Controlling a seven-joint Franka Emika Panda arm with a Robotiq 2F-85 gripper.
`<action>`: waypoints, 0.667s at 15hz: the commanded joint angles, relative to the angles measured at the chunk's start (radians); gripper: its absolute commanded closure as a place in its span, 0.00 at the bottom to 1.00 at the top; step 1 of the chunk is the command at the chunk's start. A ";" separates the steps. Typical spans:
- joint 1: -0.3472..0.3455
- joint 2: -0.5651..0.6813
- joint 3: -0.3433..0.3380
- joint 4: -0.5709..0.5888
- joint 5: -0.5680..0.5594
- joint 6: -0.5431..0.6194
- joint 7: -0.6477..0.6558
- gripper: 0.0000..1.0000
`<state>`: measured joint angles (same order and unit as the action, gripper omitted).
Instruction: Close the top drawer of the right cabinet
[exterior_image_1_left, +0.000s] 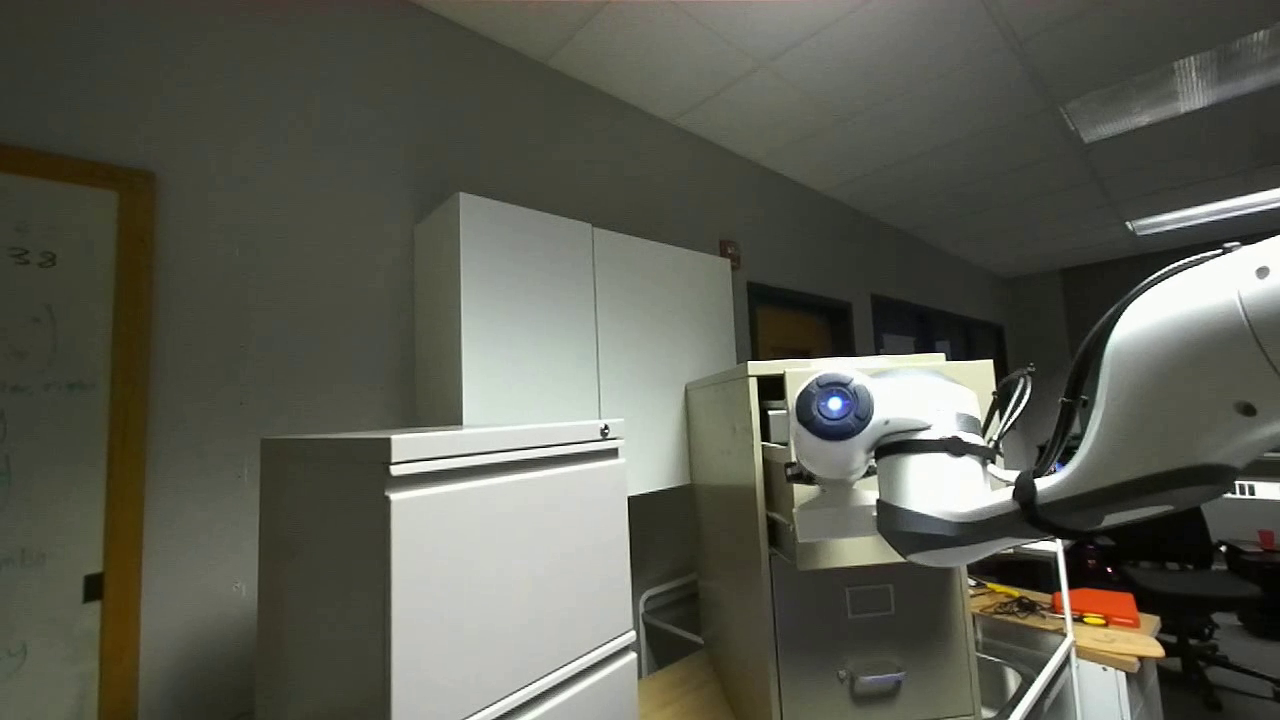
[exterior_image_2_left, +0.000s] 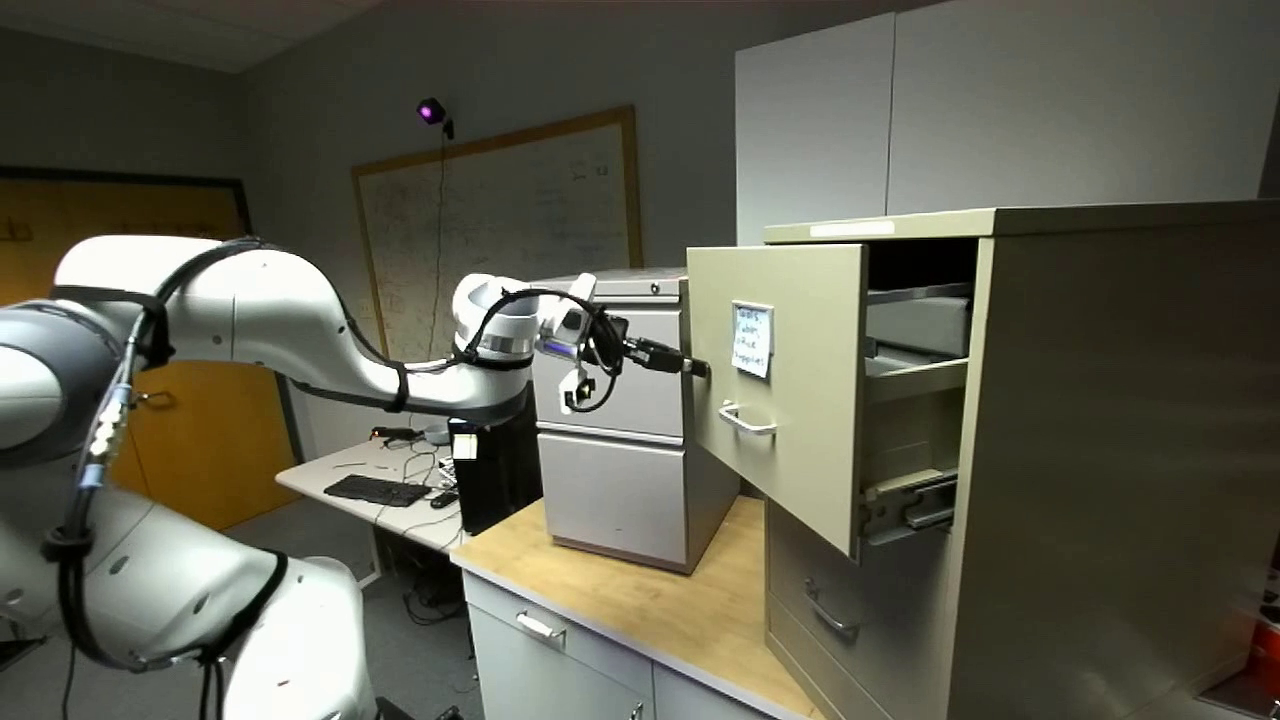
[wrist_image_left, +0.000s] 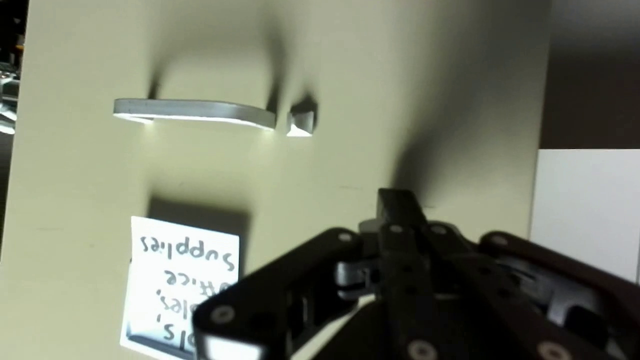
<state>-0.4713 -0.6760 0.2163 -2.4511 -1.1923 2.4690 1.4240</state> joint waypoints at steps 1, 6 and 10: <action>0.078 0.181 -0.077 0.148 -0.174 -0.031 0.092 1.00; 0.218 0.312 -0.228 0.252 -0.233 -0.045 0.097 1.00; 0.283 0.406 -0.313 0.345 -0.199 -0.012 0.072 1.00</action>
<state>-0.2248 -0.4417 -0.0251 -2.2678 -1.3778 2.3967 1.5036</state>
